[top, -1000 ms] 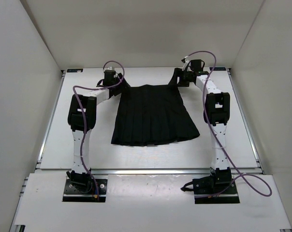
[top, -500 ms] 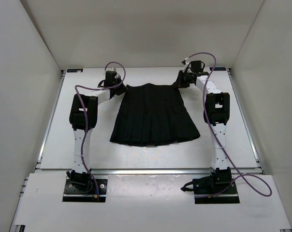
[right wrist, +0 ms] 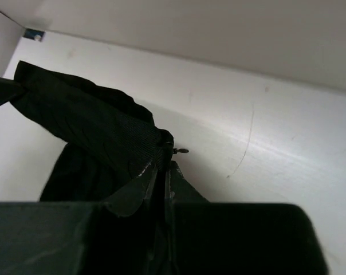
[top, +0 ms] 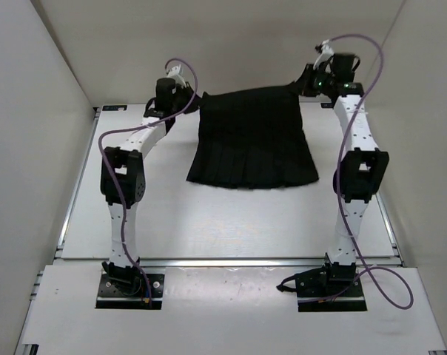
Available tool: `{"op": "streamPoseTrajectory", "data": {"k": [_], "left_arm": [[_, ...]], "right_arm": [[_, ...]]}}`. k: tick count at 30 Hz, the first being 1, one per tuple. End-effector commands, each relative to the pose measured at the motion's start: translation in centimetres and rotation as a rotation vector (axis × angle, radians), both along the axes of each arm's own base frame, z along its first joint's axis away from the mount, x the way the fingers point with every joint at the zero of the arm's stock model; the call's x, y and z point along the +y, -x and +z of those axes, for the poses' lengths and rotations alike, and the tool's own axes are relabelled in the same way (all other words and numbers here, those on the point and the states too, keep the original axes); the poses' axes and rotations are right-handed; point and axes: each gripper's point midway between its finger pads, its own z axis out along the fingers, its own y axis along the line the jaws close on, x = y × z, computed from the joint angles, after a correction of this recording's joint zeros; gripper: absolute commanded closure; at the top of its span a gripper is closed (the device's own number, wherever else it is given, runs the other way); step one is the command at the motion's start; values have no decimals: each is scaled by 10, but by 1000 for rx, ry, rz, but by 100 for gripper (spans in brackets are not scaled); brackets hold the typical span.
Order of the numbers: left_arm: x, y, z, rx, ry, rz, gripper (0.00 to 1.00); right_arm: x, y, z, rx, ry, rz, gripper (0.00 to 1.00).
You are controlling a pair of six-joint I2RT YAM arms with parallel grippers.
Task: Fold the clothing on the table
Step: Flatten the skirt out
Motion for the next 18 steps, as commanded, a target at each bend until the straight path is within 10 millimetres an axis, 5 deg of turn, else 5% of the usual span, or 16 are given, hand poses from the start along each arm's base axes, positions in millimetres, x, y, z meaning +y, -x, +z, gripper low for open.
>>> {"op": "streamPoseTrajectory", "data": {"k": [1,3,4,6,7,14,18], "left_arm": [[9,40,164,-345,-54,-20,100],[-5,76,180,-421,-141,-46,100],[3,97,178,-419,-163,-23,100],[-3,135,178,-485,-192,-19,100],[10,152,167,-484,-208,18,100],[9,274,80,-364,-234,-95,100],[24,324,35,-283,-218,-117,100]], "right_arm": [[7,49,164,-362,96,11,100],[24,71,155,-349,193,42,100],[37,90,170,-378,221,41,100],[55,114,118,-274,242,76,100],[62,136,95,-255,239,100,100],[88,278,-7,-125,145,156,100],[96,322,-65,10,80,192,100]]}}
